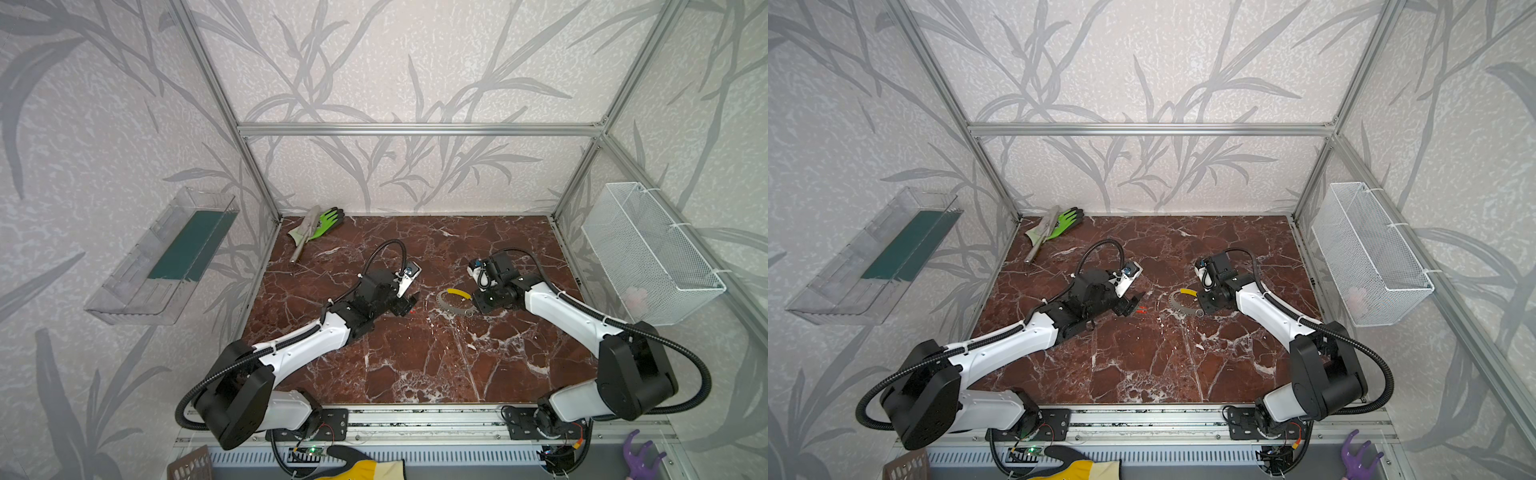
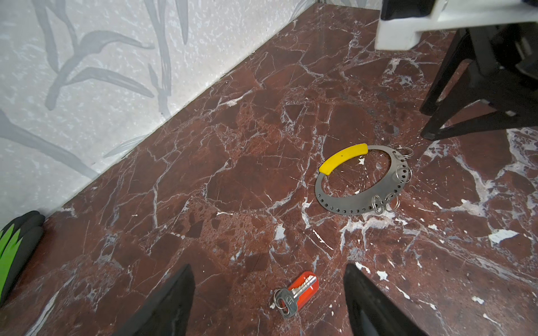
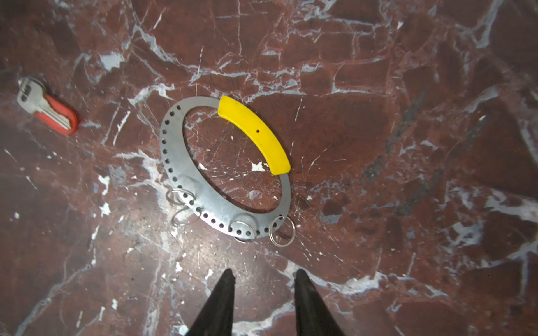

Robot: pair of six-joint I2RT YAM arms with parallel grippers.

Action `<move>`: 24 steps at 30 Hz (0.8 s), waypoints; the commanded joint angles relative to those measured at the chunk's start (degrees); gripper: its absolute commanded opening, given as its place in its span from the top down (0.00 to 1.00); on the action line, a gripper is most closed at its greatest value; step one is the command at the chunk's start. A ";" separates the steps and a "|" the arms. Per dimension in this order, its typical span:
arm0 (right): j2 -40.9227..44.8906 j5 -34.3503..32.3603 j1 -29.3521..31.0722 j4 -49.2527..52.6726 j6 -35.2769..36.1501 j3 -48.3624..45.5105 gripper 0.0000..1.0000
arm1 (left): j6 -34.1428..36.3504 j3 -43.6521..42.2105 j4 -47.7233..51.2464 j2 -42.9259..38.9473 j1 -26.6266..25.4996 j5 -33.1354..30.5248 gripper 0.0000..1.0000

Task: Put the keys on the keyring
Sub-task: 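Lower the right gripper and pinch the plate edge near a split ring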

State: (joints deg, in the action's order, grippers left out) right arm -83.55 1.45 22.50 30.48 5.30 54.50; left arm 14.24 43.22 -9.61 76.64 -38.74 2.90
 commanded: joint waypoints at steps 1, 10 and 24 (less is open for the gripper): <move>3.88 -2.46 0.08 3.05 18.09 -2.07 0.62 | 2.06 1.34 0.29 -0.34 -0.31 -0.16 0.19; 7.01 -3.23 -0.34 -11.06 44.20 -12.40 0.68 | 3.57 -0.05 -0.94 -1.45 -0.37 -1.42 0.19; -1.64 -0.94 -1.33 -11.85 46.64 -10.20 0.73 | 3.95 -2.66 -4.32 -2.35 -0.27 -3.08 0.18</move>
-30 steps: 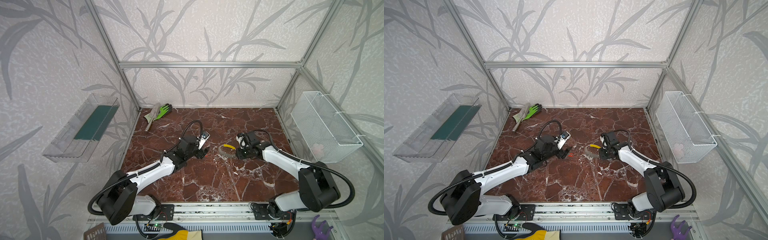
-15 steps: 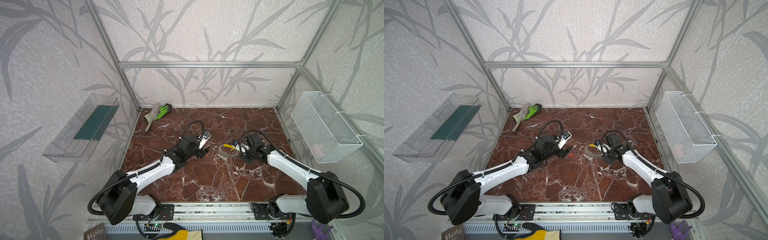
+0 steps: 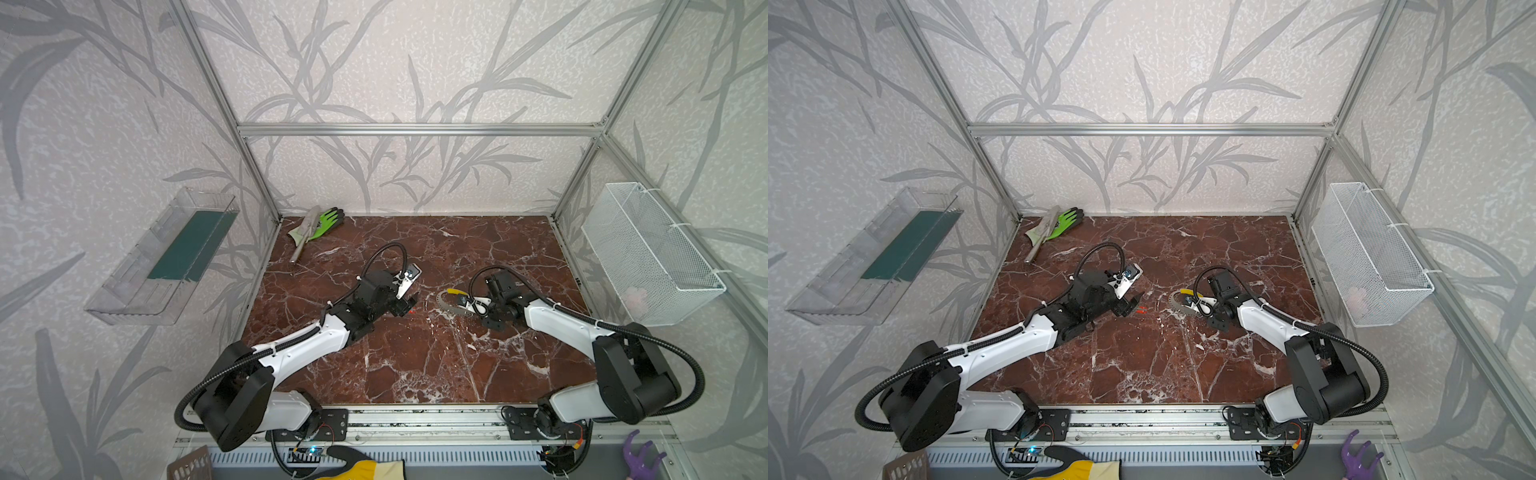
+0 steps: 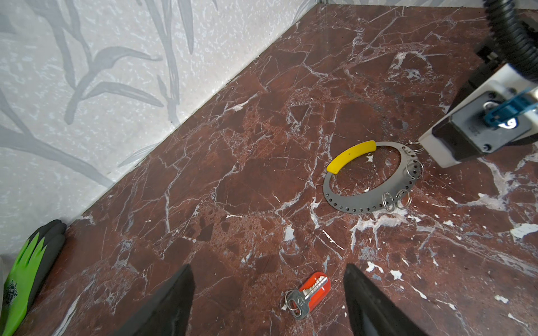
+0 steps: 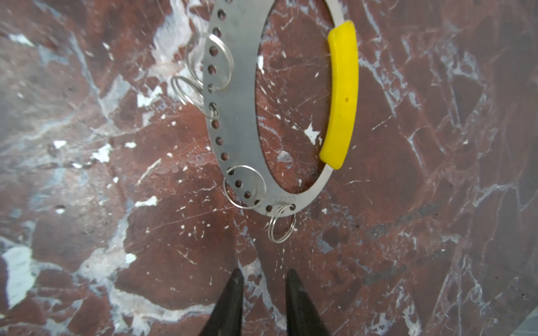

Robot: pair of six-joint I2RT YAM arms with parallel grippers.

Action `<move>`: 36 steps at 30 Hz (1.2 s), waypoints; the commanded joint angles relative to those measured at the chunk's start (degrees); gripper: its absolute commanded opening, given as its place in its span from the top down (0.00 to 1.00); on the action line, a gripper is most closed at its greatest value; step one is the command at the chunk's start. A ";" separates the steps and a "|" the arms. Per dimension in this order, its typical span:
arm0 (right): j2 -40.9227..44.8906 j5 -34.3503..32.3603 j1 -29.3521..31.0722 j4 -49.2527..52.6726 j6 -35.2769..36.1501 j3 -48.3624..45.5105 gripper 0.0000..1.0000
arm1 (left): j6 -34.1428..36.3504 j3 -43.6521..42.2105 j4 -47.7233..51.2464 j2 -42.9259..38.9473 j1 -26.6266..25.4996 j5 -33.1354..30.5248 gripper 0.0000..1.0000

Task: Put the keys on the keyring
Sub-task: 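Lower the right gripper and pinch the plate edge near a split ring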

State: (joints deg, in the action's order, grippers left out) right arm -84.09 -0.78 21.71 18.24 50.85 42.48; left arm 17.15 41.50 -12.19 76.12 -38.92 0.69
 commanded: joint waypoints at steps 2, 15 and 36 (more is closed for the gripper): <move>-1.69 1.63 -0.76 0.24 1.12 2.07 0.74 | 1.05 -0.98 -1.88 -1.84 -0.06 -0.98 0.19; -5.71 2.52 -2.03 -0.40 1.15 3.92 0.77 | 0.78 -1.02 -2.58 -0.66 -0.08 -0.73 0.18; -10.53 4.07 -2.81 0.48 1.88 7.42 0.77 | 2.28 -0.65 -2.78 0.66 -0.05 -2.72 0.18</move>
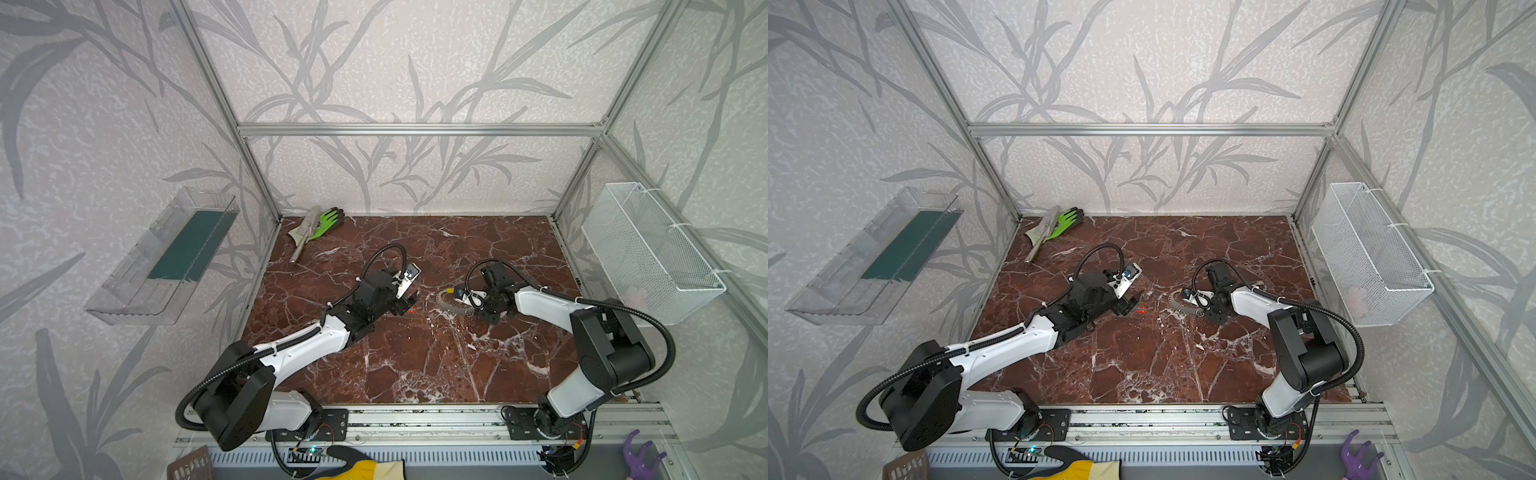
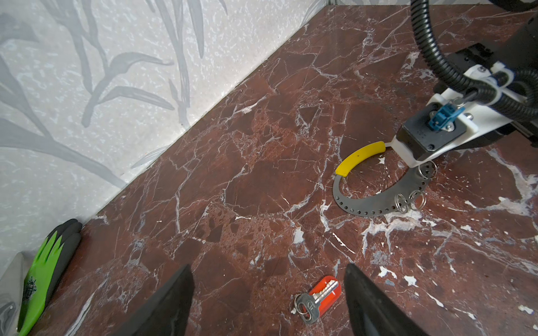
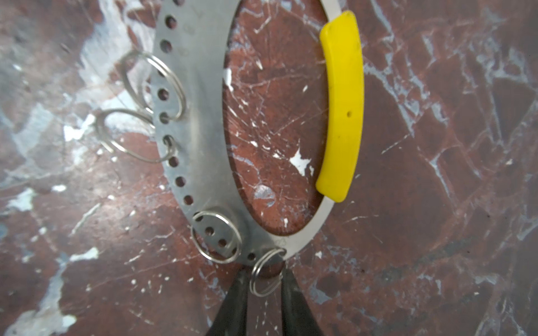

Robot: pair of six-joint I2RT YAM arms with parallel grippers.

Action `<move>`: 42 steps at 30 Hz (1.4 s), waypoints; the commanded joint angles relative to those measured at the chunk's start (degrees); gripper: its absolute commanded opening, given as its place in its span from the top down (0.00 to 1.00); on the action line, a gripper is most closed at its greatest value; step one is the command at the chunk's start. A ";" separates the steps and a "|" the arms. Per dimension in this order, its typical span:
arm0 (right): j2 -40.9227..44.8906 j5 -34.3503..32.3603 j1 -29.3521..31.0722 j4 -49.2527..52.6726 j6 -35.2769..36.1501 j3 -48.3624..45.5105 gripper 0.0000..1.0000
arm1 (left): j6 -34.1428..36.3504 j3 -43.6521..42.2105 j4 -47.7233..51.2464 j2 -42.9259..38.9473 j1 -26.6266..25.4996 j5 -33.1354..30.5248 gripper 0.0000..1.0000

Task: Put the keys on the keyring
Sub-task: 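Lower the right gripper and pinch the plate edge near a split ring, then lift the plate with the right gripper while the left gripper approaches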

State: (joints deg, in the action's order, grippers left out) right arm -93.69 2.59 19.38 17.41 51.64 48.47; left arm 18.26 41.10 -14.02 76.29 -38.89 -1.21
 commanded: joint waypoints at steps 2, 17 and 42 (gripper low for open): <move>-1.31 0.59 -0.49 1.53 1.34 1.67 0.79 | 1.08 -0.16 -0.94 0.66 -0.07 -0.88 0.18; 1.29 -0.29 -0.48 1.00 3.39 0.91 0.96 | 1.25 1.06 -0.74 1.63 -0.08 -0.13 0.18; 20.01 20.91 1.31 14.11 4.31 3.97 1.00 | 7.62 -2.25 -12.53 -0.81 -0.20 27.27 0.47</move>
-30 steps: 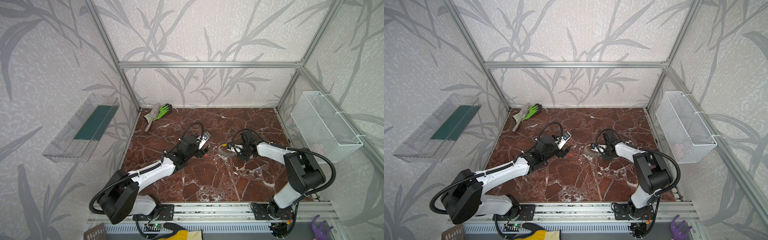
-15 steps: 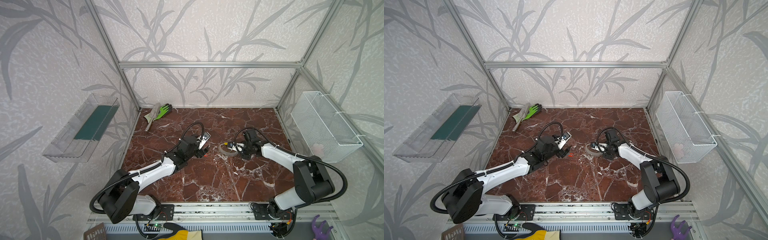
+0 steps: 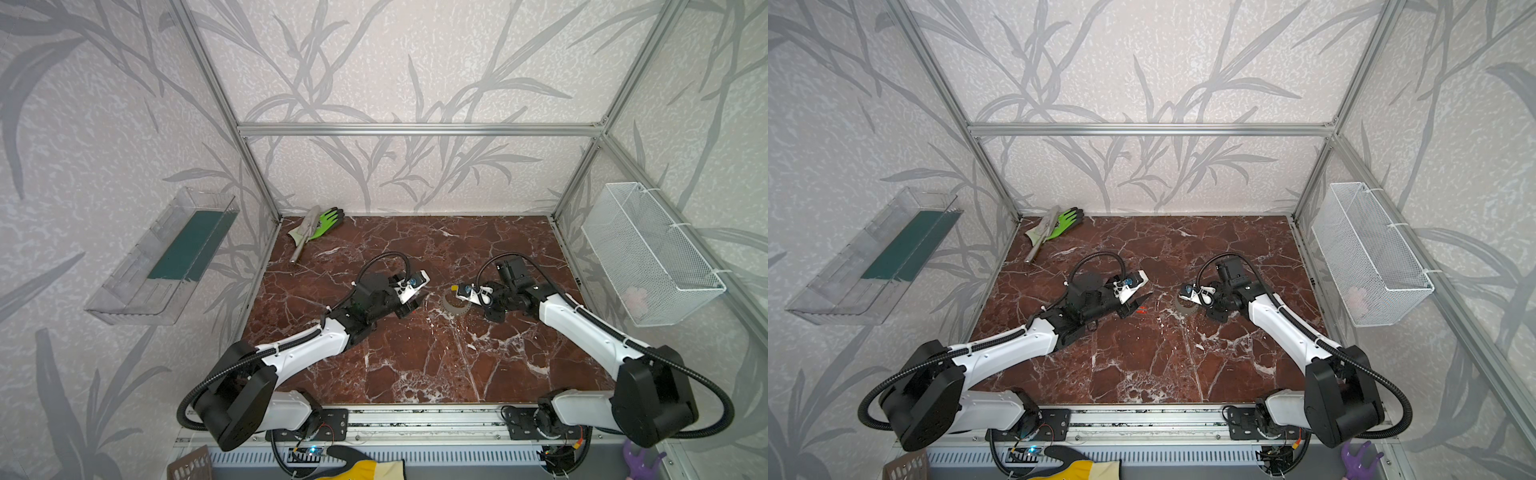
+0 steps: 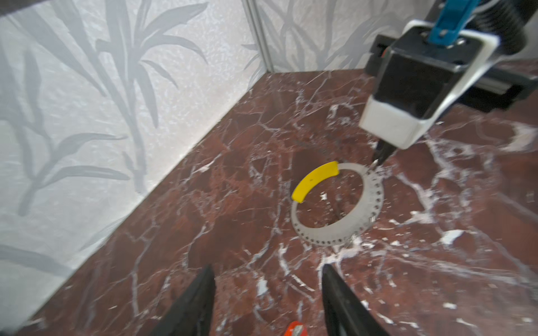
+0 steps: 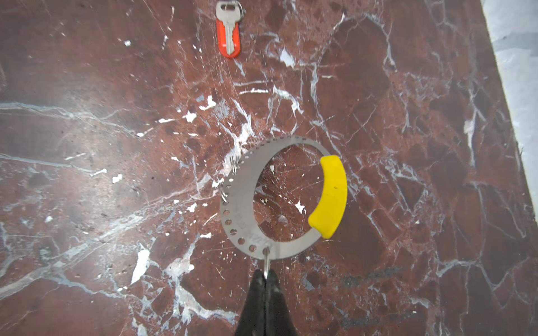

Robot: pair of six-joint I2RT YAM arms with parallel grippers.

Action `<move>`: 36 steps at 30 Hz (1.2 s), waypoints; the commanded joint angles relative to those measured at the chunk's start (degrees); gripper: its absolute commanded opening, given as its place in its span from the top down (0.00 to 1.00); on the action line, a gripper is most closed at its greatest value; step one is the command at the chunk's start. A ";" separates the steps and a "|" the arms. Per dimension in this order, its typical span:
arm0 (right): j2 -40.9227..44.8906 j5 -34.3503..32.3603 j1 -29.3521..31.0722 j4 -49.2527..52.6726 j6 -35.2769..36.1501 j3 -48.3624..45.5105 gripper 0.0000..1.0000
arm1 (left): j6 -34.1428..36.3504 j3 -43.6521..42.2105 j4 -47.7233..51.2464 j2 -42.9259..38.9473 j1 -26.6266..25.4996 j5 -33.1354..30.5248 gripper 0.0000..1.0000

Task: Put the keys on the keyring
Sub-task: 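Lift the plate with the right gripper while the left gripper approaches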

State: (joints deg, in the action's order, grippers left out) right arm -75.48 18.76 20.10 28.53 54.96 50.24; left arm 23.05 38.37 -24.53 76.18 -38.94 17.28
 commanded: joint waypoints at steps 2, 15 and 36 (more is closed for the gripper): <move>2.38 5.14 1.23 3.85 1.20 2.82 1.00 | 2.61 1.28 -1.62 -0.31 -0.31 10.23 0.49; 4.29 5.05 5.34 7.31 2.43 6.48 1.00 | 3.98 7.12 -0.18 6.12 -4.45 15.54 0.65; 8.85 10.63 7.14 5.24 0.55 4.89 1.00 | -5.36 4.52 -12.82 11.70 -5.81 19.54 0.68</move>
State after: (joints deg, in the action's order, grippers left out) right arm -68.03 26.74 26.79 34.87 56.14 55.33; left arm 20.27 43.81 -33.32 86.80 -44.47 35.00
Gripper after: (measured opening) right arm 0.048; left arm 0.322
